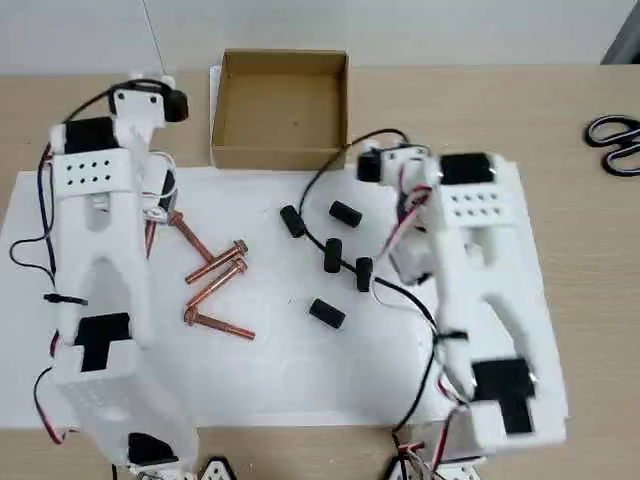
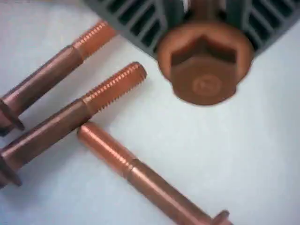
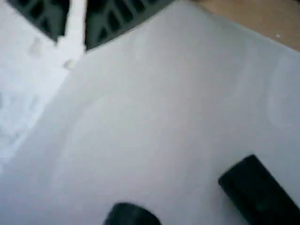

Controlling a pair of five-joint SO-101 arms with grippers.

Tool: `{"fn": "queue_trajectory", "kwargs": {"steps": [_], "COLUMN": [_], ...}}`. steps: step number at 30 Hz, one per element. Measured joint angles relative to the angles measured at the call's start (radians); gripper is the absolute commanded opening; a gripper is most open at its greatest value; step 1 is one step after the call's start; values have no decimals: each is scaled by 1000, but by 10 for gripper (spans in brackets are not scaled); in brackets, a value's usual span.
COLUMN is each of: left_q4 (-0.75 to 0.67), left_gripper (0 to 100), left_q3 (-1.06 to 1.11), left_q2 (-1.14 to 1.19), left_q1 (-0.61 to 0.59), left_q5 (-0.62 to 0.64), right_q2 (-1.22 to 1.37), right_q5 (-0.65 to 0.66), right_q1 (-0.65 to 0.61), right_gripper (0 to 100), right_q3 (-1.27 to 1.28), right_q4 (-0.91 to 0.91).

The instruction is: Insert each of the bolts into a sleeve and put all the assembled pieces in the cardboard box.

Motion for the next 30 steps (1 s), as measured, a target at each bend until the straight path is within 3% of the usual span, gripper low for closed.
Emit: {"fn": "queue_trajectory", "kwargs": {"steps": [17, 23, 30], "left_q4": [0, 2, 2], "left_gripper": [6, 6, 6], "left_q3": [5, 5, 5], "left_q2": [-35, -35, -35], "left_q1": [-2, -2, -2], "left_q5": [18, 18, 18], "right_q2": [311, 348, 470], "right_q5": [261, 336, 397], "right_q1": [-150, -150, -110], "right_gripper": [91, 161, 161], "right_q3": [-390, -440, -574], "right_q4": [0, 0, 0]}}
